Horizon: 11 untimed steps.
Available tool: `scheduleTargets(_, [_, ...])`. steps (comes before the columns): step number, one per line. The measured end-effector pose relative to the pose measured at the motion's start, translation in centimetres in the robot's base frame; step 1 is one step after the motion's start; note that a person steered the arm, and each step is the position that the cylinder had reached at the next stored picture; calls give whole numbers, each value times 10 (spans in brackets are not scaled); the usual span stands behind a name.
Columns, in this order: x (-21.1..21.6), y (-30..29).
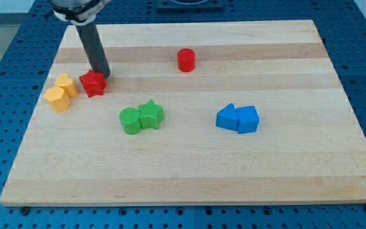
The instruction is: Slide the red circle to the red star
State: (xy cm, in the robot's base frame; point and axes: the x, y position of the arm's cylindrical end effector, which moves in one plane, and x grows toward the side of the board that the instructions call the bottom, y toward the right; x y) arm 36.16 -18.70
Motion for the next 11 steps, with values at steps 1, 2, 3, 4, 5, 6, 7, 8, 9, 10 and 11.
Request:
scheduleTargets(1, [10, -3])
scheduleTargets(2, [23, -9])
scheduleTargets(3, [28, -20])
scheduleTargets(4, [28, -20])
scheduleTargets(5, [25, 75])
scheduleTargets(6, [25, 196])
scheduleTargets(7, [1, 272])
scheduleTargets(8, [-44, 270])
scheduleTargets(9, [-43, 251])
scheduleTargets(10, [-41, 227])
scheduleTargets(11, [-41, 210])
